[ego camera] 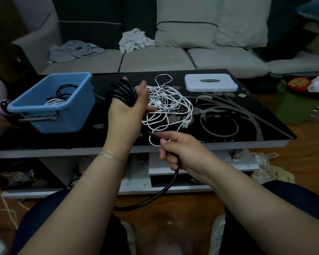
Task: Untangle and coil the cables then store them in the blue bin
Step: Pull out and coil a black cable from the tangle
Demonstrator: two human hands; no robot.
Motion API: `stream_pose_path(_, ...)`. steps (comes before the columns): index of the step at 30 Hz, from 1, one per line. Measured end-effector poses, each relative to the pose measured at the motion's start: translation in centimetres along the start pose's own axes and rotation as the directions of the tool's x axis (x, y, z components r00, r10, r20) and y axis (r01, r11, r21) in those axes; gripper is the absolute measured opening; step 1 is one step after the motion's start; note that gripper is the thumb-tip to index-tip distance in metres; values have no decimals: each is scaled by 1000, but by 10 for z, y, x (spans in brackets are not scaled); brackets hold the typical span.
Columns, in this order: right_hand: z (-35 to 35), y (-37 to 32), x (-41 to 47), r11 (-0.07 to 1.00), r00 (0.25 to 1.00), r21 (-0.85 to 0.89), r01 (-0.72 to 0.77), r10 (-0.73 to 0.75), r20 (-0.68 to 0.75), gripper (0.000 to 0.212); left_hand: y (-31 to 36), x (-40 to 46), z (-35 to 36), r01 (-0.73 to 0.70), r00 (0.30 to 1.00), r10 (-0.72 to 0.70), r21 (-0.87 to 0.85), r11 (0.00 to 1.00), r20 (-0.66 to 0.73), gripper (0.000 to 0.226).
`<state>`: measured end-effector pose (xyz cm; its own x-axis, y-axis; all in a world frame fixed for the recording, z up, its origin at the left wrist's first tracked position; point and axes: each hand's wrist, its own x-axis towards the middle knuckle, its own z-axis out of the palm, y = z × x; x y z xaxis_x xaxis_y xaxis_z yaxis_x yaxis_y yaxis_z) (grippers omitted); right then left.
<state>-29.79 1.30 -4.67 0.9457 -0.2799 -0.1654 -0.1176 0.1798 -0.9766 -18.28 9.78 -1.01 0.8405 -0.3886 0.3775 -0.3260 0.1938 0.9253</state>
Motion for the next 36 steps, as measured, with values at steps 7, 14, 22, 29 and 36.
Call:
stream_pose_path(7,-18,-11,-8,980,998,-195,25,-13,64,7,-19,-3,1,-349,922,74,737,578,379,70)
stream_pose_path(14,-30,-10,-9,813,964,-531,239,-265,29,19,-18,-16,3,-31,701,-363,535,844,613,93)
stream_pose_path(22,-40,-17,-10,627,888,-735,259,-454,-75,28,-8,-14,-7,153,433,-385,355,922,815,47)
stream_pose_path(29,-44,-19,-5,800,896,-474,368,-441,-49,26,-1,-26,0,361,494,-391,226,905,776,40)
stream_pose_path(36,-36,-13,2,800,810,-380,465,-557,-181,63,0,-34,1,611,434,-297,-35,791,851,29)
